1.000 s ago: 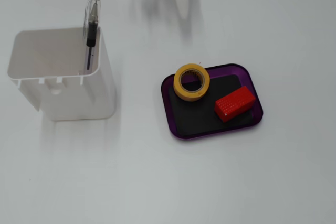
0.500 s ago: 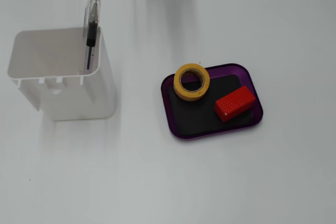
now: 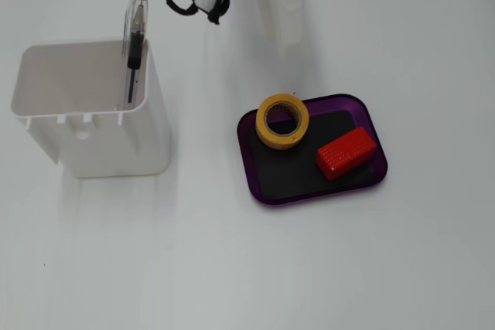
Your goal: Remove the yellow tape from the box.
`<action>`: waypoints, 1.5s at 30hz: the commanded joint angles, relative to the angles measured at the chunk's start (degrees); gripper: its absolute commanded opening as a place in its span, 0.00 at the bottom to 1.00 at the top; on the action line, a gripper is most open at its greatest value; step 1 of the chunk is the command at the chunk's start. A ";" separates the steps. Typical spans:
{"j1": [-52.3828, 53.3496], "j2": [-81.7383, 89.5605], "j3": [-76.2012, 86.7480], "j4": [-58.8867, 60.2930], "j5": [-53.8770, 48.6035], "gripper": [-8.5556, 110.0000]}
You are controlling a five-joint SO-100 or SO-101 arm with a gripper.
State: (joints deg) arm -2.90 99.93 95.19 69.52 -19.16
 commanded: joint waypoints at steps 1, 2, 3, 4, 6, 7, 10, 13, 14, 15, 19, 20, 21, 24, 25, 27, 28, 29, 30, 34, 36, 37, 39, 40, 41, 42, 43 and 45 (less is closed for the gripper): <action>0.26 -6.33 -7.91 0.62 -0.18 0.21; 0.35 -7.73 -8.79 0.44 -0.18 0.21; 0.44 -9.05 -9.23 0.09 -0.18 0.21; 0.53 -10.28 -9.58 0.00 -0.18 0.21; 0.53 -12.13 -9.58 -0.18 -0.18 0.21; 0.62 -12.92 -9.58 -0.18 -0.26 0.21; 0.62 -14.24 -9.58 -0.26 -0.53 0.21; 0.62 -15.03 -9.58 -0.62 -0.79 0.21; 0.62 -15.12 -9.23 -1.58 -0.79 0.21; 0.70 -15.21 -8.96 -2.37 -0.79 0.21; 0.70 -16.52 -8.88 -4.04 -0.79 0.21; 0.70 -17.14 -8.88 -4.31 -0.79 0.21; 0.70 -17.75 -8.88 -4.31 -0.79 0.21; 0.70 -19.78 -8.88 -4.31 -0.88 0.19; 0.70 -20.48 -8.96 -4.39 -0.88 0.19; 0.70 -21.62 -9.23 -4.48 -0.88 0.17; 0.70 -22.06 -9.23 -5.01 -0.88 0.16; 0.70 -22.50 -8.96 -5.71 -0.88 0.15; 0.70 -22.76 -8.96 -6.06 -0.88 0.14; 0.70 -23.03 -9.49 -6.33 -0.26 0.08; 0.70 -23.03 -9.58 -6.06 -0.26 0.07; 0.70 -23.03 -9.58 -5.71 -0.18 0.07; 0.70 -22.59 -9.58 -5.54 -0.18 0.07; 0.70 -22.41 -9.58 -5.54 -0.18 0.07; 0.62 -22.24 -9.58 -5.54 -0.18 0.07; 0.53 -22.24 -9.67 -5.54 -0.18 0.07; 0.53 -22.24 -9.67 -5.54 -0.18 0.07; 0.53 -22.24 -9.67 -5.45 -0.09 0.07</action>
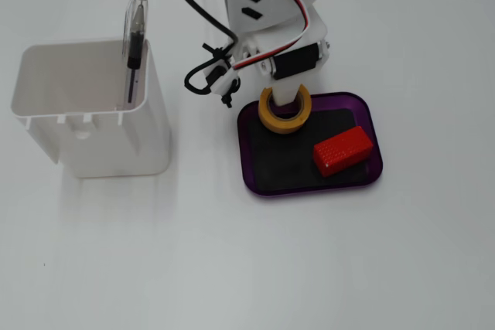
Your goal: Remove the yellow tape from the box.
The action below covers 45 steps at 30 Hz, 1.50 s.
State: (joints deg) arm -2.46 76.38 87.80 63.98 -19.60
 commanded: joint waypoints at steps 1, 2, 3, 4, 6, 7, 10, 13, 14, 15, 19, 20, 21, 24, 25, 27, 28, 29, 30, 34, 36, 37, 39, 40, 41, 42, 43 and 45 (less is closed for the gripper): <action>0.09 1.32 -2.29 0.09 0.35 0.07; 0.09 1.32 -2.29 0.09 0.35 0.07; 0.09 1.32 -2.29 0.18 0.35 0.07; 0.09 1.41 -2.37 0.79 0.35 0.07; 0.00 1.49 -3.43 2.46 0.35 0.07; -0.09 1.49 -4.92 3.87 0.79 0.07; 0.00 1.49 -11.60 8.88 2.37 0.07; -0.18 1.49 -19.25 14.94 2.37 0.07; -0.26 1.49 -21.71 16.96 2.37 0.07; -0.26 1.49 -23.99 18.81 2.46 0.07; 0.09 1.85 -29.79 24.52 4.13 0.07; 0.18 2.55 -29.97 25.22 4.13 0.07; 0.35 3.78 -29.71 25.40 4.13 0.07; 2.11 9.58 -24.87 25.40 4.13 0.07; 2.46 12.39 -22.76 25.31 4.13 0.07; 3.25 18.63 -16.79 23.12 4.13 0.07; 3.69 22.06 -13.01 21.36 4.04 0.07; 3.96 25.49 -8.53 19.42 3.96 0.07; 4.04 29.27 -3.34 17.05 3.69 0.07; 4.13 43.33 20.74 4.39 3.43 0.07; 4.22 49.04 32.61 -2.81 3.43 0.07; 4.22 51.86 37.79 -5.98 3.43 0.07; 4.22 55.90 46.58 -10.81 3.43 0.07; 4.22 57.13 50.01 -12.83 3.43 0.07; 4.39 57.92 53.09 -14.41 3.43 0.07; 5.01 58.27 55.28 -15.82 3.43 0.07; 5.80 58.36 56.78 -17.23 3.43 0.07; 7.47 58.27 58.54 -19.69 3.43 0.07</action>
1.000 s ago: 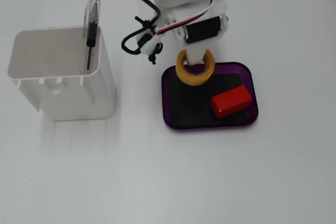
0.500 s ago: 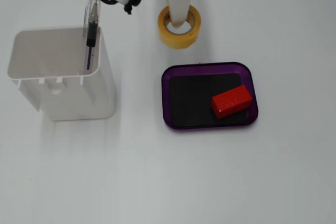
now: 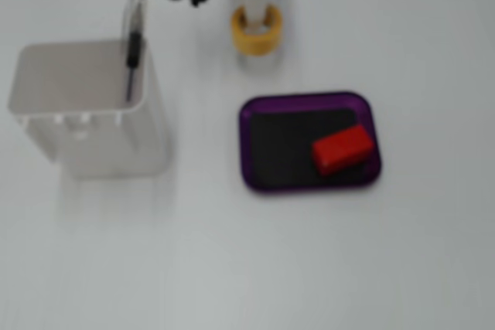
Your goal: Remove the yellow tape from the box.
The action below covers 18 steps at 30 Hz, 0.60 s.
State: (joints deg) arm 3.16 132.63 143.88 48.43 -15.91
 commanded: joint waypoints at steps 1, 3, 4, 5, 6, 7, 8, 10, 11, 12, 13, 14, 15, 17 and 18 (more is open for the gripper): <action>2.37 2.02 2.90 -4.75 -0.35 0.07; 2.81 2.02 2.90 -5.10 -2.29 0.07; 2.90 2.02 2.99 -5.19 -3.16 0.07; 2.99 2.02 3.34 -4.83 -3.87 0.07; 2.99 2.02 3.96 -4.66 -4.39 0.07; 2.99 2.02 4.57 -4.48 -4.66 0.08; 2.99 2.11 5.01 -4.48 -4.83 0.09; 2.99 2.72 5.36 -3.87 -4.83 0.12; 3.08 2.81 5.45 -2.46 -4.83 0.14; 3.08 2.90 5.01 -0.62 -4.83 0.17; 2.99 2.90 4.48 1.49 -4.66 0.19; 2.99 2.99 4.22 3.52 -4.48 0.20; 3.08 3.16 3.08 5.01 -4.39 0.22; 3.96 4.66 -0.97 8.35 -4.13 0.22; 4.48 5.89 -2.99 10.37 -4.04 0.22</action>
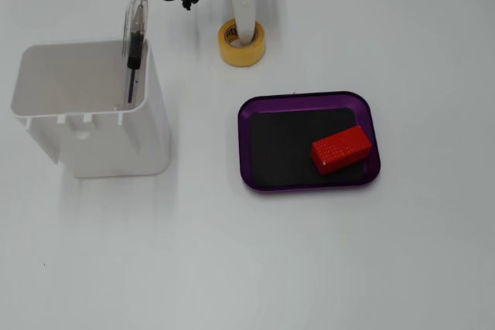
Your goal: Remove the yellow tape from the box.
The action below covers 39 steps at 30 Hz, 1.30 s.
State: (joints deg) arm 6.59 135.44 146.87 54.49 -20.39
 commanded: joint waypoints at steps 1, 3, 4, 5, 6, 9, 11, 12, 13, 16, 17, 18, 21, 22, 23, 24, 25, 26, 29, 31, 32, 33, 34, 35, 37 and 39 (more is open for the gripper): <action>1.49 4.66 -7.91 6.42 0.44 0.22; 1.58 8.79 -11.87 10.55 0.53 0.22; 1.76 11.34 -13.54 12.57 0.53 0.22; 1.85 14.06 -15.03 14.33 0.62 0.22; 1.85 17.23 -15.91 15.64 0.62 0.22; 1.93 28.56 -16.61 17.49 0.62 0.23; 2.11 36.56 -13.71 18.37 0.62 0.23; 2.11 40.87 -10.28 18.37 0.62 0.23; 2.11 44.91 -6.50 18.11 0.53 0.23; 2.11 56.87 6.06 18.19 0.53 0.23; 2.02 60.03 10.46 18.11 0.53 0.23; 2.11 63.19 13.89 18.11 0.53 0.23; 2.02 61.35 20.48 18.02 0.62 0.22; 2.02 59.85 21.45 18.02 0.62 0.22; 2.02 59.15 21.97 18.02 0.79 0.22; 2.02 59.15 22.15 18.02 1.85 0.22; 2.11 59.15 22.24 18.02 3.52 0.22; 2.11 59.15 22.24 18.11 5.62 0.22; 4.66 59.15 22.32 18.11 11.34 0.20; 6.24 59.15 22.50 18.37 13.27 0.14; 6.50 59.15 23.20 18.46 13.27 0.11; 6.59 59.15 24.52 18.37 13.18 0.08; 6.59 59.15 25.58 17.93 13.45 0.07; 6.59 59.15 26.46 17.93 13.54 0.07; 6.50 59.15 26.98 18.19 13.36 0.07; 6.06 59.15 26.98 18.19 13.01 0.07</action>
State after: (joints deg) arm 12.48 192.04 173.32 71.98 -7.21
